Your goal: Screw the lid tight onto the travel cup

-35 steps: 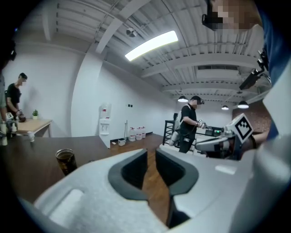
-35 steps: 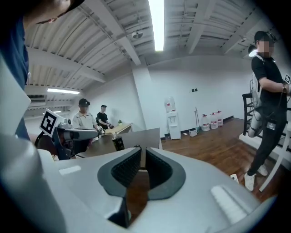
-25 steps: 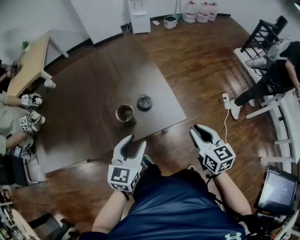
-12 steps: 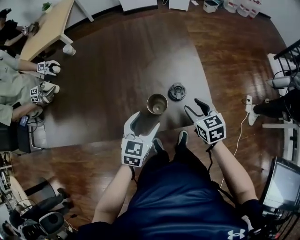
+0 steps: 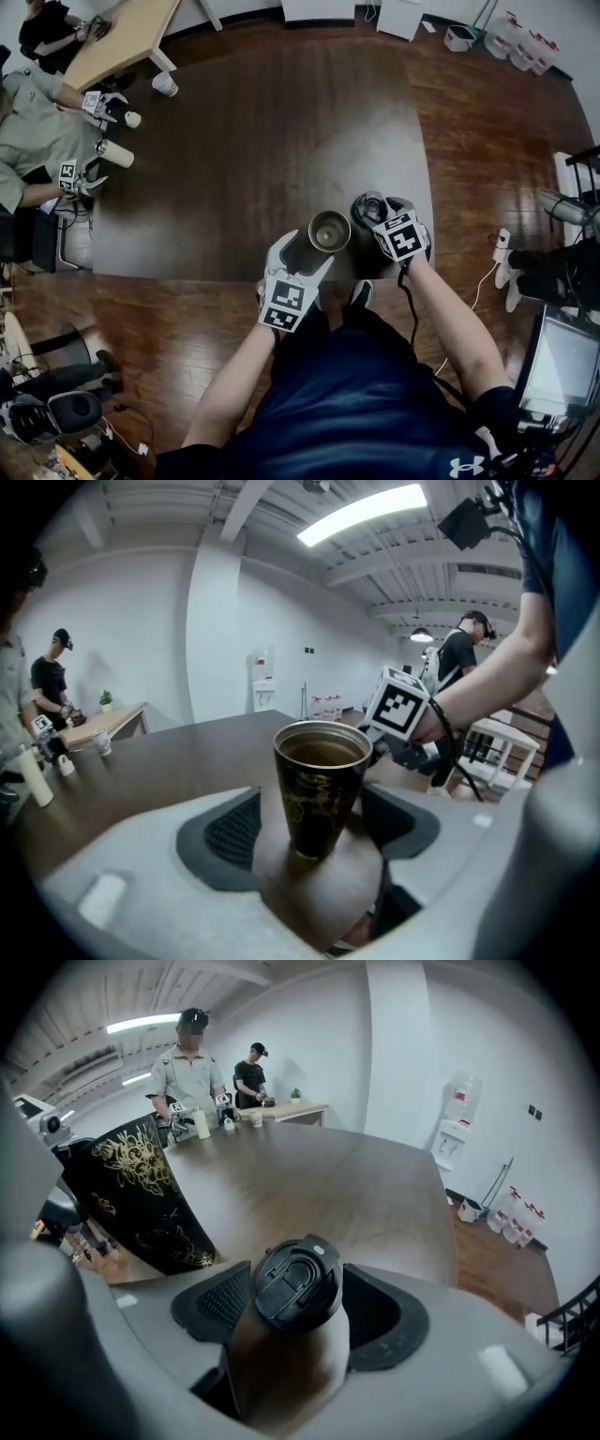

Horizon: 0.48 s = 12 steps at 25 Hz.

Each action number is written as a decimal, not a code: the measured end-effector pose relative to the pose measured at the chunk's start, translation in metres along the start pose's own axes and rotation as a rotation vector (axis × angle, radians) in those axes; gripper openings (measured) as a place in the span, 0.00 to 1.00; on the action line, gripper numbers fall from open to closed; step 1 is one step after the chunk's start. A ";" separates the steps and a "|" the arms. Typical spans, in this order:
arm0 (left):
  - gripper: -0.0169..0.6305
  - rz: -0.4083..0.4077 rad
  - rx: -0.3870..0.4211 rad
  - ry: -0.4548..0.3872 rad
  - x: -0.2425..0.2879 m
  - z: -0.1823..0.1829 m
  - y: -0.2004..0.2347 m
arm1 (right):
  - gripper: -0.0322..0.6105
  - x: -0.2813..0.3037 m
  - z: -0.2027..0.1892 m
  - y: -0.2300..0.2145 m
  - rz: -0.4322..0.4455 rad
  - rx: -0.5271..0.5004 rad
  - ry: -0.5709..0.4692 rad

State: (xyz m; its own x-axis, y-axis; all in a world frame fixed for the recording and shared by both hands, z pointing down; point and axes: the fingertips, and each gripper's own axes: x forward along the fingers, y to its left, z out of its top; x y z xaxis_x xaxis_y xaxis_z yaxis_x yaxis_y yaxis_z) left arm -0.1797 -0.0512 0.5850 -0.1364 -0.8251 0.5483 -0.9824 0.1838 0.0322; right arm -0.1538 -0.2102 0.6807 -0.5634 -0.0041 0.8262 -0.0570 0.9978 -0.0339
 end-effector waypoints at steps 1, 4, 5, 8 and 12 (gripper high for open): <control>0.55 0.004 -0.007 -0.001 0.001 0.000 -0.001 | 0.54 0.003 -0.001 -0.001 0.005 -0.005 0.014; 0.55 0.014 -0.025 -0.014 0.001 0.002 0.000 | 0.56 0.012 0.001 -0.003 0.007 -0.014 0.058; 0.55 0.016 -0.034 -0.016 0.001 0.002 0.002 | 0.56 0.014 0.004 -0.003 0.007 -0.016 0.070; 0.55 0.027 -0.066 -0.016 -0.001 -0.001 0.006 | 0.58 0.022 0.007 -0.002 0.006 -0.025 0.113; 0.55 0.031 -0.080 -0.018 0.001 -0.002 0.008 | 0.58 0.029 0.006 -0.003 0.004 -0.040 0.141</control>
State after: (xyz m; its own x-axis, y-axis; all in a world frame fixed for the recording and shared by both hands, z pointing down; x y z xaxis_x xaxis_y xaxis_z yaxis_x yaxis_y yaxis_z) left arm -0.1877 -0.0493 0.5870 -0.1699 -0.8275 0.5351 -0.9644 0.2514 0.0826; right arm -0.1754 -0.2138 0.7016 -0.4419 0.0067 0.8970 -0.0202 0.9996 -0.0174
